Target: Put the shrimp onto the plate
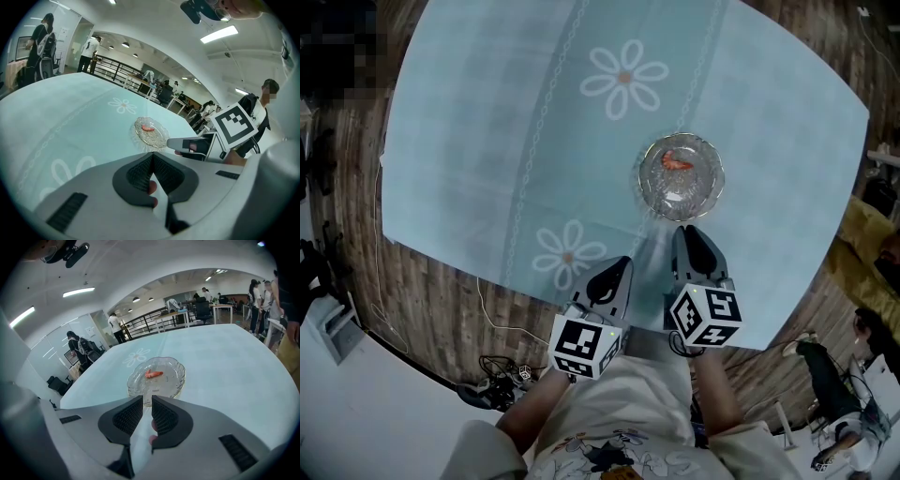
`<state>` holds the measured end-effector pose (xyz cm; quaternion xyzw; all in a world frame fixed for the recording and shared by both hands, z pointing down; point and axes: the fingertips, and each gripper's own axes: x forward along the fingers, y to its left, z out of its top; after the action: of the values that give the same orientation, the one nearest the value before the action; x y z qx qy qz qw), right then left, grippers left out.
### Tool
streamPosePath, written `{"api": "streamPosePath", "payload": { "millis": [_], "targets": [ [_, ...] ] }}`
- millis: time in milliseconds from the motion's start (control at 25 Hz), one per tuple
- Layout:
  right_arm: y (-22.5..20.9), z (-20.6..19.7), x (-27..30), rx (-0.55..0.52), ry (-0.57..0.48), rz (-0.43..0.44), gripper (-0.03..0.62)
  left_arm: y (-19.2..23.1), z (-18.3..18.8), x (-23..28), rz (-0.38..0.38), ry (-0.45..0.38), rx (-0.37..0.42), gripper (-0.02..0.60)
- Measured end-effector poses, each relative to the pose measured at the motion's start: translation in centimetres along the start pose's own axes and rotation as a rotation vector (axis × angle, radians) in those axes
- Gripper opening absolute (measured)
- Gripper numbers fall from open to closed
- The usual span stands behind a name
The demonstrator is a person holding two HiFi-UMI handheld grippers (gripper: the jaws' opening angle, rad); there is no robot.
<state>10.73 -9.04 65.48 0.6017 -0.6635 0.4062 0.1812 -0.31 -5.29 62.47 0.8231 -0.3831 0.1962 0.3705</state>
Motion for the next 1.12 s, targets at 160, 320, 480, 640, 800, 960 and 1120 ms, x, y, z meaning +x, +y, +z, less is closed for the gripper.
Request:
{"api": "streamPosePath", "payload": {
  "millis": [160, 320, 480, 640, 800, 960, 1120],
  "targets": [
    [-0.1, -0.1, -0.6, -0.01, -0.007, 0.008, 0.071, -0.7, 0.1, 0.0, -0.001, -0.005, 0.01, 0.008],
    [0.7, 0.8, -1.6, -0.028, -0.041, 0.024, 0.071, -1.0, 0.8, -0.6, 0.001, -0.024, 0.026, 0.008],
    [1.6, 2.4, -2.8, -0.052, -0.083, 0.046, 0.069, -1.6, 2.5, -1.3, -0.002, -0.067, 0.047, 0.008],
    [2.5, 3.4, -5.0, -0.059, -0.108, 0.063, 0.069, -3.0, 3.6, -2.7, 0.0, -0.09, 0.074, 0.008],
    [3.3, 4.6, -7.4, -0.086, -0.154, 0.081, 0.052, -4.3, 4.7, -4.1, 0.011, -0.128, 0.101, 0.008],
    [4.2, 5.1, -9.9, -0.118, -0.177, 0.105, 0.052, -6.4, 5.2, -5.9, -0.001, -0.158, 0.115, 0.008],
    [4.9, 6.0, -12.5, -0.125, -0.218, 0.109, 0.046, -8.4, 5.8, -7.9, -0.016, -0.188, 0.128, 0.008]
  ]
}}
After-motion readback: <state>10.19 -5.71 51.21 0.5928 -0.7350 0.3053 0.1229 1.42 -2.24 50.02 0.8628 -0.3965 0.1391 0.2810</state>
